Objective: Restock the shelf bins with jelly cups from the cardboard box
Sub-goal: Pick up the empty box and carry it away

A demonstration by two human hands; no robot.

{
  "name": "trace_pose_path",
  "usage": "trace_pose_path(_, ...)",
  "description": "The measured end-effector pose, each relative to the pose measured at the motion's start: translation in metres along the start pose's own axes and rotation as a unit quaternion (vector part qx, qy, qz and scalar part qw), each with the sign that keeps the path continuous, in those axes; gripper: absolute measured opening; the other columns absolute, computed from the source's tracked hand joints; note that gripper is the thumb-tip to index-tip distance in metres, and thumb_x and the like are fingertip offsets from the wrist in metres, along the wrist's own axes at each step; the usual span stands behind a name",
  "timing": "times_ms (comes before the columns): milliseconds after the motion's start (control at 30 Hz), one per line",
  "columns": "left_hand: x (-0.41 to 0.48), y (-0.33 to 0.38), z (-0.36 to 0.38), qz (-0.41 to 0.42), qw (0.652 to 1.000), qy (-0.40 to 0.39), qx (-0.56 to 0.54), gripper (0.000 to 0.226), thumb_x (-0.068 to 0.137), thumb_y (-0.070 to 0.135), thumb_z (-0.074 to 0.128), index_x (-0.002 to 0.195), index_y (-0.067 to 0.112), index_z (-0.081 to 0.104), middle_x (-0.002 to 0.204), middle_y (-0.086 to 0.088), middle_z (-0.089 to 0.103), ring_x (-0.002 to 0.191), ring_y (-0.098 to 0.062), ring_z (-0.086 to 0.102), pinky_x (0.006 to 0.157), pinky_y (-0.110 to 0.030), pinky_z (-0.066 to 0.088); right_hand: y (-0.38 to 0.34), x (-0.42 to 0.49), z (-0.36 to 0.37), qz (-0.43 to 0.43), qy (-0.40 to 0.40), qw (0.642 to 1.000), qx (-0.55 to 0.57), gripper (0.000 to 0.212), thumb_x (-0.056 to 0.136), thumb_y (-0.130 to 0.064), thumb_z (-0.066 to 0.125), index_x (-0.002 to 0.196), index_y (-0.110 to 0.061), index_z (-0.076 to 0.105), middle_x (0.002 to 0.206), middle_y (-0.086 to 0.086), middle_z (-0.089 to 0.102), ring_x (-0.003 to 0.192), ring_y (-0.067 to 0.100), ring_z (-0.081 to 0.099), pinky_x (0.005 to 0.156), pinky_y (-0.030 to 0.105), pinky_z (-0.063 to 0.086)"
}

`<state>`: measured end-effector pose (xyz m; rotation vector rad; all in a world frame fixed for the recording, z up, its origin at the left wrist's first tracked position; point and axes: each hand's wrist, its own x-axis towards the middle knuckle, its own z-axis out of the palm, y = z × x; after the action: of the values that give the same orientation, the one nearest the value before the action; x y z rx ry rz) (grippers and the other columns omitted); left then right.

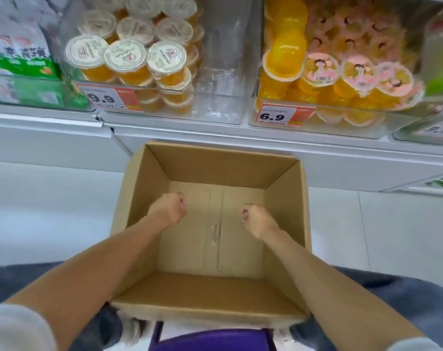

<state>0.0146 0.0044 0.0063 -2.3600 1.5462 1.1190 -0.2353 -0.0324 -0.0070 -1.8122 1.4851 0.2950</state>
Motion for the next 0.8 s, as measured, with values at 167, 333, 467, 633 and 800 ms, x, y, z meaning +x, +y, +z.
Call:
trace_pose_path(167,-0.071,-0.003,-0.044,-0.046,0.998,-0.022,0.034,0.019,0.092,0.023,0.046,0.084,0.021,0.064,0.093,-0.001,0.066,0.086,-0.020,0.062,0.076,-0.032,0.054,-0.007,-0.078,-0.043,0.045,0.005,0.999,0.016,0.015,0.093,-0.010,0.052,0.094,-0.017,0.064,0.089,-0.001,0.065,0.083,0.017,0.062,0.069,0.026,0.049)
trace_pose_path(333,-0.127,-0.006,-0.072,-0.126,0.989,0.001,0.070,0.025,0.094,0.015,0.041,0.099,0.015,0.066,0.103,-0.007,0.064,0.094,-0.028,0.062,0.081,-0.037,0.054,0.006,-0.133,-0.073,0.143,0.044,0.987,0.062,0.024,0.093,-0.013,0.053,0.115,-0.014,0.062,0.113,0.008,0.064,0.102,0.027,0.062,0.088,0.034,0.052)
trace_pose_path(467,-0.137,-0.019,-0.056,-0.169,0.983,0.014,0.076,0.040,0.086,-0.003,0.050,0.125,0.008,0.045,0.118,-0.013,0.050,0.099,-0.034,0.060,0.078,-0.041,0.054,0.036,-0.151,-0.065,0.222,0.074,0.970,0.068,0.044,0.089,-0.013,0.053,0.133,-0.009,0.043,0.123,0.014,0.048,0.111,0.033,0.053,0.088,0.044,0.051)
trace_pose_path(633,-0.109,-0.053,-0.015,-0.261,0.963,0.051,-0.030,0.085,0.087,0.010,0.065,0.150,0.015,0.009,0.134,-0.018,0.046,0.119,-0.039,0.049,0.093,-0.051,0.050,0.074,-0.133,-0.030,0.285,0.011,0.956,0.074,0.040,0.091,-0.029,0.054,0.122,-0.006,0.047,0.110,0.013,0.060,0.097,0.033,0.061,0.075,0.040,0.052)
trace_pose_path(800,-0.096,-0.072,-0.005,-0.290,0.956,0.008,-0.029,0.026,0.085,0.002,0.052,0.111,0.001,0.058,0.110,-0.019,0.064,0.101,-0.037,0.062,0.082,-0.039,0.054,0.089,-0.126,-0.006,0.290,0.016,0.953,0.080,0.016,0.091,-0.014,0.045,0.099,-0.010,0.058,0.097,0.008,0.066,0.082,0.028,0.060,0.070,0.034,0.051)
